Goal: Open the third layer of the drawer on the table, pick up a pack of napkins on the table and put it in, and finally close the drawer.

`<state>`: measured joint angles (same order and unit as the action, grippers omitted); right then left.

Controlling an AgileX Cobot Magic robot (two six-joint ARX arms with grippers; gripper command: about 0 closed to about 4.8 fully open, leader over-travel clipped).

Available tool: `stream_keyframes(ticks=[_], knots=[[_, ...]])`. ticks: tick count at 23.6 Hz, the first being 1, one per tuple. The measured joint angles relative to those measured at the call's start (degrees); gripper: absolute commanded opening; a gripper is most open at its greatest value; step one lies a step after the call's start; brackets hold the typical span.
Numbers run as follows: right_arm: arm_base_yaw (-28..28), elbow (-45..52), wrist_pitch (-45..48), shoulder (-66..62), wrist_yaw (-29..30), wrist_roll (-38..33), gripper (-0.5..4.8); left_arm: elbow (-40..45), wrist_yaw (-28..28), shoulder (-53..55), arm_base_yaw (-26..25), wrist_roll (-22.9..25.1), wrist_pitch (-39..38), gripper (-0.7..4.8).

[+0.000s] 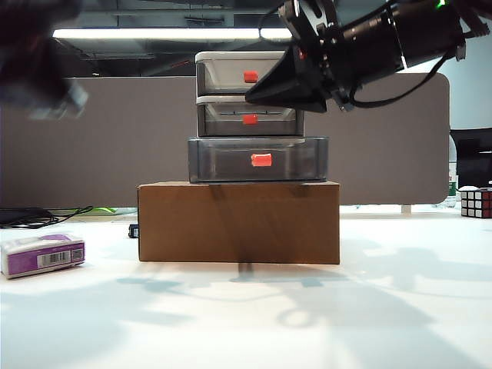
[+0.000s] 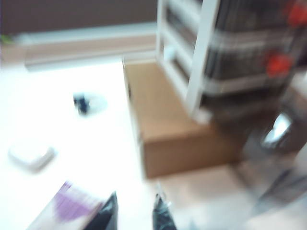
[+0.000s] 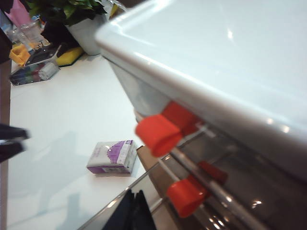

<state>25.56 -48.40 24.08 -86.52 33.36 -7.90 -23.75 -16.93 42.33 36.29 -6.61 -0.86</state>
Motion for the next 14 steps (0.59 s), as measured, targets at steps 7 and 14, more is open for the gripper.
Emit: stream_keyframes(ticks=[7, 14], knots=[[0.0, 0.0, -0.7, 4.2, 1.3, -1.2, -0.06, 0.2, 20.5, 4.4, -25.7, 10.3, -0.5, 4.12], [0.0, 0.0, -4.2, 5.8, 4.3, -1.3, -0.06, 0.1, 35.4, 27.2, -27.7, 26.3, 12.5, 4.79]])
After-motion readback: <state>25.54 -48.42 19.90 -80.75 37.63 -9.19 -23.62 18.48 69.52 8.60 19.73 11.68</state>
